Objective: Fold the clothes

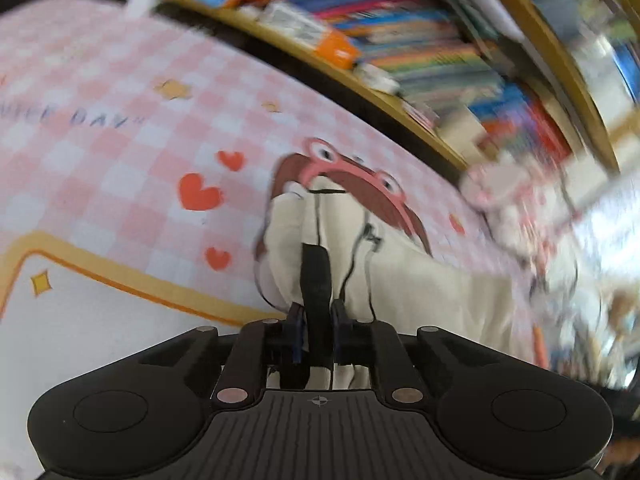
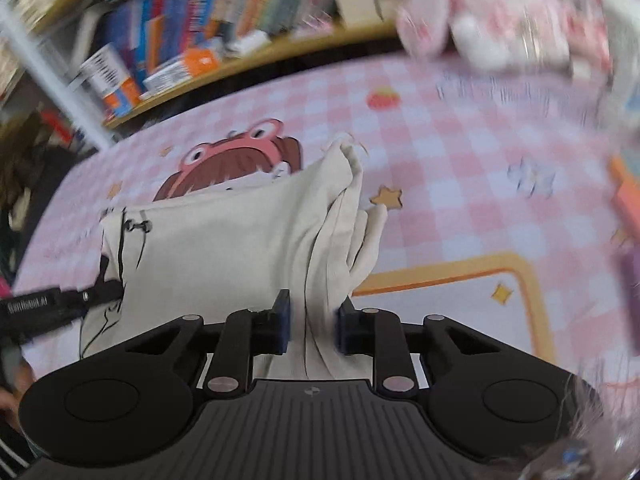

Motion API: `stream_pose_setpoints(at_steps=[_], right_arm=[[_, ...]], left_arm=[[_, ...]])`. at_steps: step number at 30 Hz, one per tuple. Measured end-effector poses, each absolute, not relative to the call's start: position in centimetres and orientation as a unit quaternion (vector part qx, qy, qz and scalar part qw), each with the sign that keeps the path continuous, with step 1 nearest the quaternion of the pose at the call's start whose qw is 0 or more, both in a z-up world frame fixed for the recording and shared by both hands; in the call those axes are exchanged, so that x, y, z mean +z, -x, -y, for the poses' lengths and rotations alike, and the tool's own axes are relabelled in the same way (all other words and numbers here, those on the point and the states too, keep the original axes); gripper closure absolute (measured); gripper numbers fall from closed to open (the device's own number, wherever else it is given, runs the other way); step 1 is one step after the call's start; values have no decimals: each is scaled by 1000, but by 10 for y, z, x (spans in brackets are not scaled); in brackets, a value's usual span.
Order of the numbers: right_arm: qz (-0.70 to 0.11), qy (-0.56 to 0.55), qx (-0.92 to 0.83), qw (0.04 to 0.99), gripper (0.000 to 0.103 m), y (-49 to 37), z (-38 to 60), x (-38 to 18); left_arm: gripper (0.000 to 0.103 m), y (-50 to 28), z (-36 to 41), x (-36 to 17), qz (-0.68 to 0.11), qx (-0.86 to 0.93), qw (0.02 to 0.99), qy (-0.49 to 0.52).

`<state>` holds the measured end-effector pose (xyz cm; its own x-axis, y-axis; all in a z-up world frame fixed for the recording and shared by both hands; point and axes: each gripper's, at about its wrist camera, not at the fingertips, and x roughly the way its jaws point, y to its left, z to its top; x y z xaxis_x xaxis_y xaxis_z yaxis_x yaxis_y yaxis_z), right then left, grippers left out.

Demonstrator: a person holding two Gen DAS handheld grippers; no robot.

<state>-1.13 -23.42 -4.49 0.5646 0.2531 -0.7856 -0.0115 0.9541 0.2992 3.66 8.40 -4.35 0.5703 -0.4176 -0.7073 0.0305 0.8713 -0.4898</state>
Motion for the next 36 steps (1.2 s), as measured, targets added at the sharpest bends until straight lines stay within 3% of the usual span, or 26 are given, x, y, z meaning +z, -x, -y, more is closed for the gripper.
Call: stream_pose_setpoints(at_steps=[7,10,11,12,13,14,18,23,24,25,29,36], right_arm=[[-502,-130,74,852,83,75,245,-43],[-512,-117,67,848,80,92,242,-39],[-515,-110,61,848,72,93,240,-40],[-517,-102,56,848,56,94,238,-40],[-517,-104,48,848,49,93,239,-42],[-517,-118,46,847,45,93,243,-45],[-521,-173,41,835,43,88,257,-57],[-515,-180,49,837,44,83,253,-63],[-513,-174,53,839,49,83,250,-63],[-511,-167,57,841,54,82,247,-63],[-504,-149,73,848,76,82,241,-60],[-454,-97,89,881,82,103,230,-35]], left_arm=[[91,16,-77,-35,-474,-165,843,193],[84,22,-76,-36,-490,-164,838,174],[76,22,-76,-37,-493,-160,838,172],[71,21,-78,-38,-493,-152,839,172],[59,21,-80,-40,-492,-143,841,174],[51,21,-83,-41,-491,-134,842,178],[49,21,-92,-50,-478,-125,842,216],[54,14,-90,-53,-465,-129,840,249],[57,12,-87,-55,-468,-133,836,254],[69,10,-84,-57,-472,-138,831,259],[90,15,-72,-53,-470,-136,837,245],[91,36,-62,-24,-430,-157,861,222]])
